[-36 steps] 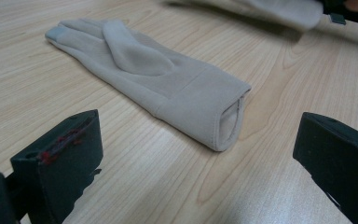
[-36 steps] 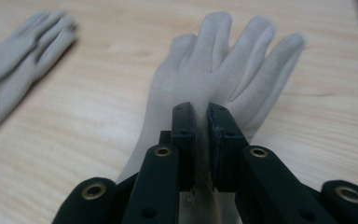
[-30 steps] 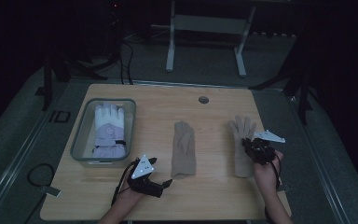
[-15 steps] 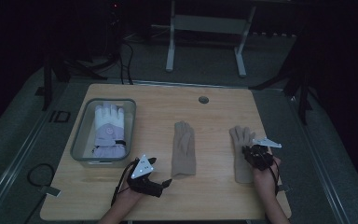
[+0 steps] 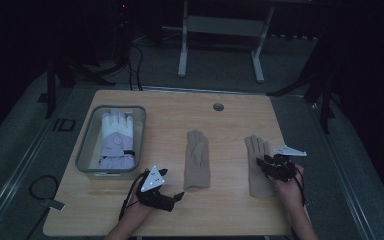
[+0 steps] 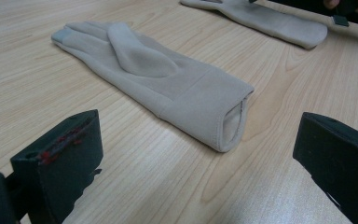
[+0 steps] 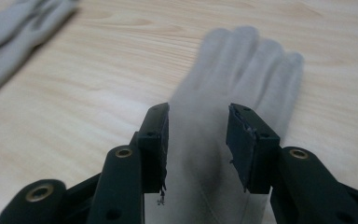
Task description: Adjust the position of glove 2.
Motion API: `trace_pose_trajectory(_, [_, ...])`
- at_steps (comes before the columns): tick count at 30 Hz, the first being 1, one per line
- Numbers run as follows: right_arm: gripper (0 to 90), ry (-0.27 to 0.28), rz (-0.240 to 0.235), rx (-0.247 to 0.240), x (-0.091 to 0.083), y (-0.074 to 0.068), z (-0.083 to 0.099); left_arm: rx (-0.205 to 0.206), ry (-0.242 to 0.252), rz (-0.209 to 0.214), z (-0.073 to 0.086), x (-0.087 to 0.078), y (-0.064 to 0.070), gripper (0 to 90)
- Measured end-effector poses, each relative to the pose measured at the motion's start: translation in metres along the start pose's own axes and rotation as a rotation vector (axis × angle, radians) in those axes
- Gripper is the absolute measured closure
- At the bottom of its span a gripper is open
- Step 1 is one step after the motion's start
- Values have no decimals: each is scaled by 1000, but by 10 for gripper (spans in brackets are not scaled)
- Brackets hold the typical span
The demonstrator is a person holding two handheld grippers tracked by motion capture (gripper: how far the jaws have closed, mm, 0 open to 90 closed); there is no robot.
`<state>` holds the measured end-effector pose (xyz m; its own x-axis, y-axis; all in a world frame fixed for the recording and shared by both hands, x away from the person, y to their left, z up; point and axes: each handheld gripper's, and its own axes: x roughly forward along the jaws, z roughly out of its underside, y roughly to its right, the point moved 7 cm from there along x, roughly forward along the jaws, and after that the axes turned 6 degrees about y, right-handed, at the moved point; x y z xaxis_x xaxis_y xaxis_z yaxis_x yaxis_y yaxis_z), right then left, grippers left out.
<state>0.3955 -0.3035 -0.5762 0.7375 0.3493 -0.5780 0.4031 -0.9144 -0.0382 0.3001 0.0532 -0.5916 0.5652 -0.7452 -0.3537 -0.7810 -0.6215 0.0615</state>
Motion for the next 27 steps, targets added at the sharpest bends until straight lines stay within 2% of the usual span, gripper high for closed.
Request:
trace_pose_trajectory(2, [569, -11, -38, -50, -3, 1, 0, 1, -3, 0, 0, 0, 0, 16])
trace_pose_trajectory(3, [558, -19, -44, -59, -3, 2, 1, 1, -2, 0, 0, 0, 0, 16])
trace_pose_trajectory(7, [513, -37, -46, -97, -2, 5, 9, 0, -2, 0, 1, 1, 0, 16])
trace_pose_trajectory(9, [505, -46, -59, -99, -1, 5, 14, 0, -3, 1, 1, 1, 0, 16])
trace_pose_trajectory(13, [507, -57, -53, -108, 4, 7, 23, 2, -7, 2, 2, 2, 1, 16])
trace_pose_trajectory(17, [612, -42, -65, -116, 5, 7, 26, 1, -2, 2, 1, 2, 1, 16])
trace_pose_trajectory(19, [720, -35, -52, -115, 4, 6, 27, 1, -3, 1, 1, 2, 0, 16])
trace_pose_trajectory(21, [782, -26, -37, -114, 5, 4, 27, 0, -4, 2, 1, 2, 0, 16])
trace_pose_trajectory(23, [819, -22, -23, -90, 5, 4, 27, 3, -6, 2, 1, 2, 1, 16])
trace_pose_trajectory(27, [836, -24, 2, -46, 3, 3, 24, 1, -4, 2, 1, 2, 0, 16])
